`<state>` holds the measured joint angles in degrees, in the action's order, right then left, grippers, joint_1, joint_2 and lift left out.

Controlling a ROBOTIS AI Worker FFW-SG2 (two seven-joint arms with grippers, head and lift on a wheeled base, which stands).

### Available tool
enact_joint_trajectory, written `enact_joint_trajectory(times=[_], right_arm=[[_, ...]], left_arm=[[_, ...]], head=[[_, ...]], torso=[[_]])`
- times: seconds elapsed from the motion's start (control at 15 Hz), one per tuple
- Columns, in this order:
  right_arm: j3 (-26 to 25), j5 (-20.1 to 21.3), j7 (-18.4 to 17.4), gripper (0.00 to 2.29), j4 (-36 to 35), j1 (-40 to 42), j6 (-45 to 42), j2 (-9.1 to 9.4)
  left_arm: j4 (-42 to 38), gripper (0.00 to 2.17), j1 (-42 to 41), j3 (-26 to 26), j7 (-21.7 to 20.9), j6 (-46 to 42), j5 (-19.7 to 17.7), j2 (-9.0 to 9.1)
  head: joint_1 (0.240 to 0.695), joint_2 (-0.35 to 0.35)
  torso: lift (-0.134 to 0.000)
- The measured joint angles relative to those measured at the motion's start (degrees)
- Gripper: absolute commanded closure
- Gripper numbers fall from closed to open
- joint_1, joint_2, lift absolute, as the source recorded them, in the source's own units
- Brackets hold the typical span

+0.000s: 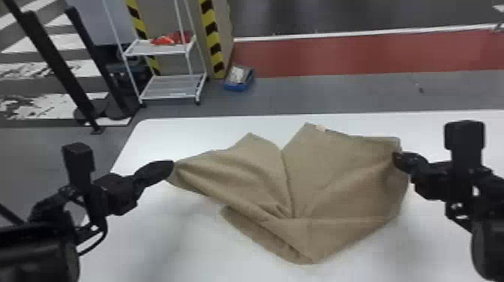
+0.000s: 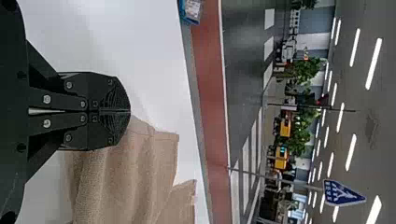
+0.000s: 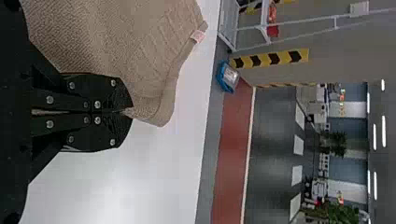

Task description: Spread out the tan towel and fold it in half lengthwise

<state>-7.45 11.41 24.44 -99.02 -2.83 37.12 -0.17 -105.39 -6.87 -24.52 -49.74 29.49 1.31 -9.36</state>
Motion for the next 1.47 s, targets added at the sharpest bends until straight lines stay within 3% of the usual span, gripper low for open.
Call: enact_joint_trajectory(times=[0.33, 0.53, 0.6, 0.67, 0.73, 1.0, 1.27, 1.33, 1.4, 1.47], right_arm=[[-12.24, -5.83, -1.07, 1.40, -10.57, 12.94, -2.45, 0.00], [-16.64, -8.59, -1.42, 1.36, -16.89, 20.92, -3.56, 0.00], [-17.17, -8.93, -1.41, 1.03, -18.79, 23.23, -3.65, 0.00], [-17.34, -9.29, -1.38, 0.46, -20.37, 25.18, -3.89, 0.00], [-17.40, -9.79, -1.26, 0.04, -21.43, 26.46, -4.20, 0.00], [-17.34, -11.01, 0.41, 0.02, -25.96, 28.67, -0.95, 0.00], [-18.75, -9.42, 2.72, 0.05, -29.38, 28.95, 5.55, 0.00], [-18.98, -7.76, 4.27, 0.05, -29.50, 28.82, 5.47, 0.00], [-18.98, -4.44, 7.26, 0.05, -29.58, 28.37, 4.95, 0.00], [-18.64, -0.22, 9.60, 0.05, -29.74, 27.77, 4.49, -0.05]], left_arm=[[5.22, 1.35, 4.32, 2.84, 1.67, 0.23, 3.15, -0.36], [6.03, 1.35, 4.94, 2.91, 3.27, 3.16, 4.60, -0.67], [6.06, 1.35, 4.86, 2.43, 3.28, 3.89, 4.76, -0.74], [6.06, 1.35, 4.53, 2.02, 3.26, 4.24, 4.70, -0.75], [6.05, 1.35, 4.17, 1.75, 3.25, 4.35, 4.58, -0.75], [4.82, 1.35, 2.04, 0.85, 3.25, 4.40, 3.59, -0.55], [3.46, 1.31, 0.17, -0.43, 3.33, 5.46, 3.15, -0.35], [3.43, 0.81, 0.12, -0.67, 3.34, 6.01, 3.15, -0.40], [3.40, 0.09, 0.02, -0.88, 3.37, 6.74, 3.15, -0.44], [3.22, 0.00, -0.26, -1.03, 4.09, 7.25, 3.04, -0.42]], head=[[0.695, -0.014], [0.695, -0.041], [0.695, -0.042], [0.695, -0.039], [0.695, -0.032], [0.695, -0.014], [0.695, -0.009], [0.695, -0.010], [0.695, -0.006], [0.695, -0.005]], torso=[[-0.125], [-0.125], [-0.125], [-0.125], [-0.125], [-0.125], [-0.125], [-0.125], [-0.125], [-0.125]])
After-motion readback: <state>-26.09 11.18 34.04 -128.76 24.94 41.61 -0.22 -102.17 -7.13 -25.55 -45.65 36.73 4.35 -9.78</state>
